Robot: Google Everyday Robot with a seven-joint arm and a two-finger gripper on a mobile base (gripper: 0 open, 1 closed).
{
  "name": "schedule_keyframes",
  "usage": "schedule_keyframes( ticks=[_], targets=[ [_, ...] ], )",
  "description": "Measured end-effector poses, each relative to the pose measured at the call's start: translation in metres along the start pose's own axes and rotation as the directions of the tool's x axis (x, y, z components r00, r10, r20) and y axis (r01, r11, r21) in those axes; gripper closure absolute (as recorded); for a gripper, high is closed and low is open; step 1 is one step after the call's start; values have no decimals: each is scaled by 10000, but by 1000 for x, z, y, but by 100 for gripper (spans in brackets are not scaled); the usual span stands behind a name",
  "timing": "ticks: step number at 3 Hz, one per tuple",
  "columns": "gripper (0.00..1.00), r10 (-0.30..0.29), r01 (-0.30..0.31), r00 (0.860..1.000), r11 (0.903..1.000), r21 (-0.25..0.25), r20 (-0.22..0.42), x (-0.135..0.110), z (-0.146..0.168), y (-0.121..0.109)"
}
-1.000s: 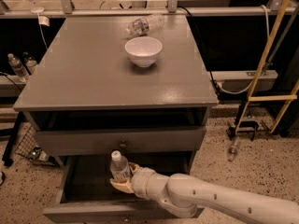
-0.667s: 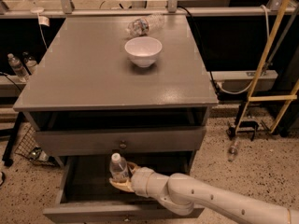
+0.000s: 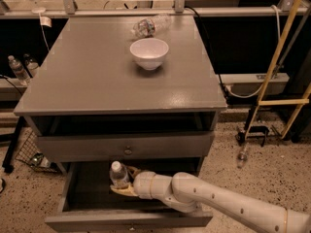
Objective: Place blue plastic bottle into middle drawer
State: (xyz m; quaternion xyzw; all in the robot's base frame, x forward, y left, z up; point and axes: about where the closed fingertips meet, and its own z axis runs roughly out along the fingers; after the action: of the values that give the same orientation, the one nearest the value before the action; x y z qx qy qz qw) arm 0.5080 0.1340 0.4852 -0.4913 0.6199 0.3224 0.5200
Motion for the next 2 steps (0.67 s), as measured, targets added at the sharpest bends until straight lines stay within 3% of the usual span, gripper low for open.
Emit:
schedule_keyframes(
  ticks=[1,2],
  targets=[
    [100,-566,581,9981,9956,-737,232,1,9,-2],
    [100,-663,759,9958,9836,-1639,631,6,20,-1]
  ],
)
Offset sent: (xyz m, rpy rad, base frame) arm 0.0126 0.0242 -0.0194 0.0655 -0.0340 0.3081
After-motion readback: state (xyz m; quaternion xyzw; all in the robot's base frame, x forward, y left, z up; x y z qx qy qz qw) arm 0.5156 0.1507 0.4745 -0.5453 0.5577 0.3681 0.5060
